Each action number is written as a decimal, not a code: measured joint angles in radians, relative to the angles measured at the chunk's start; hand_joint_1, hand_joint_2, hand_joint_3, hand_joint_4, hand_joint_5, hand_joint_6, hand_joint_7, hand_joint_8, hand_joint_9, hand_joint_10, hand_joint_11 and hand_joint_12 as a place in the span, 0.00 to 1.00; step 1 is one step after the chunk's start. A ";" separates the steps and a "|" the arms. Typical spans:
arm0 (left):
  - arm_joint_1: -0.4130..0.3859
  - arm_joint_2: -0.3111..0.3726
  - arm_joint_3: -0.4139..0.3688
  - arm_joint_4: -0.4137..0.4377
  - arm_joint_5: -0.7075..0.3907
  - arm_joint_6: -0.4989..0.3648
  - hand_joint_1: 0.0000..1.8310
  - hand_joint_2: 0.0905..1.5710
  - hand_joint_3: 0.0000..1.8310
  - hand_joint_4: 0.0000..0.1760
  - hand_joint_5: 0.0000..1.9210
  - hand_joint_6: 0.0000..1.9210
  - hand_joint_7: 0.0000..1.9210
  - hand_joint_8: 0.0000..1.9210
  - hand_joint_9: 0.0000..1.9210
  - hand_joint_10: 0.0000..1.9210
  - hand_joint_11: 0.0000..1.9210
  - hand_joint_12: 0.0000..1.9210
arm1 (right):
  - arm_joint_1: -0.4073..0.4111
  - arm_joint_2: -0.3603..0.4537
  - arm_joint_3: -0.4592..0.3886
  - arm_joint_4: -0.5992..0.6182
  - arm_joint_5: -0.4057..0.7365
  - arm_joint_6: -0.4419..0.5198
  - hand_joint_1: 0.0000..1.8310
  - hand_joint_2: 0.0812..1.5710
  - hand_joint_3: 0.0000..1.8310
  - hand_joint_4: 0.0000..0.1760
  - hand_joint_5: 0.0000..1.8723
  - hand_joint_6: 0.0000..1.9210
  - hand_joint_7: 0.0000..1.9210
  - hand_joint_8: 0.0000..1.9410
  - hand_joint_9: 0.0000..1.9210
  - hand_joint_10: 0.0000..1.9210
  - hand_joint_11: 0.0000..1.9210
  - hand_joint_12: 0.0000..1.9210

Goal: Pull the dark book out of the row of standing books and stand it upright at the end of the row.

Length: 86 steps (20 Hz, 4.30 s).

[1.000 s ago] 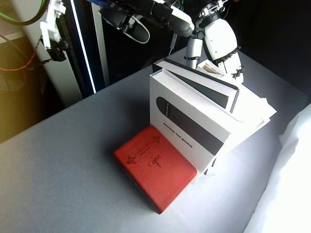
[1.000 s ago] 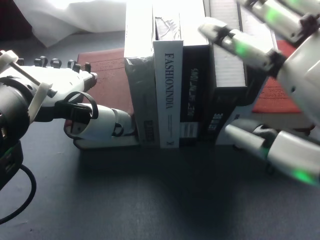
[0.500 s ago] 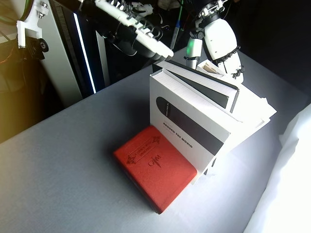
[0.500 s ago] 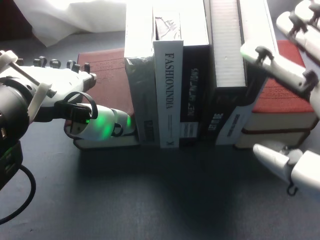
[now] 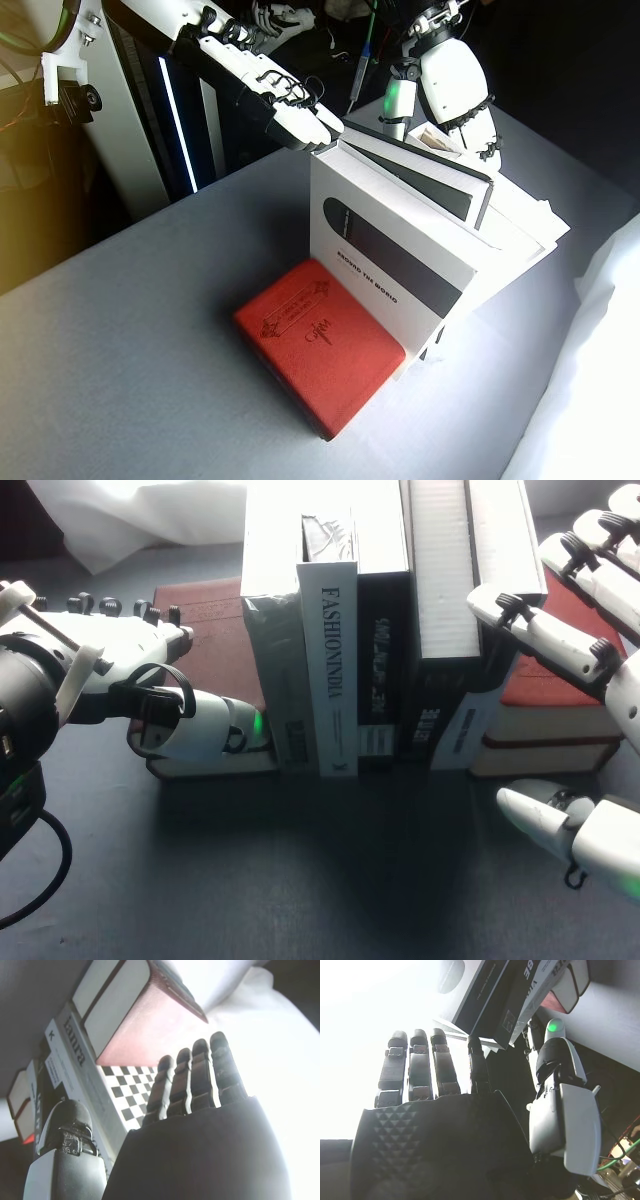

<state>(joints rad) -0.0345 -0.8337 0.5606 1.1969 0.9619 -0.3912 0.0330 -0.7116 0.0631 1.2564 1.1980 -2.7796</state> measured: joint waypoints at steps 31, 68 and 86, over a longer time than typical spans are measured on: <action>-0.002 0.000 -0.001 0.000 0.016 -0.011 0.00 0.77 0.00 0.00 0.02 0.00 0.00 0.00 0.00 0.00 0.00 0.00 | -0.171 0.045 -0.050 -0.134 -0.007 -0.060 0.00 0.72 0.00 0.00 0.00 0.00 0.00 0.00 0.00 0.00 0.00 0.00; -0.003 0.000 -0.005 0.000 0.023 -0.018 0.00 0.76 0.00 0.00 0.01 0.00 0.00 0.00 0.00 0.00 0.00 0.00 | -0.462 0.007 -0.015 -0.277 -0.034 0.089 0.00 0.72 0.00 0.00 0.00 0.00 0.00 0.00 0.00 0.00 0.00 0.00; -0.003 0.000 -0.007 0.000 0.022 -0.020 0.00 0.78 0.00 0.00 0.01 0.00 0.01 0.00 0.00 0.00 0.00 0.00 | -0.512 -0.066 0.073 -0.285 -0.060 0.112 0.00 0.73 0.00 0.00 0.01 0.00 0.02 0.01 0.01 0.00 0.00 0.00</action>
<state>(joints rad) -0.0376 -0.8337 0.5533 1.1965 0.9836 -0.4110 -0.4793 -0.7773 0.1360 0.9714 1.1385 -2.6678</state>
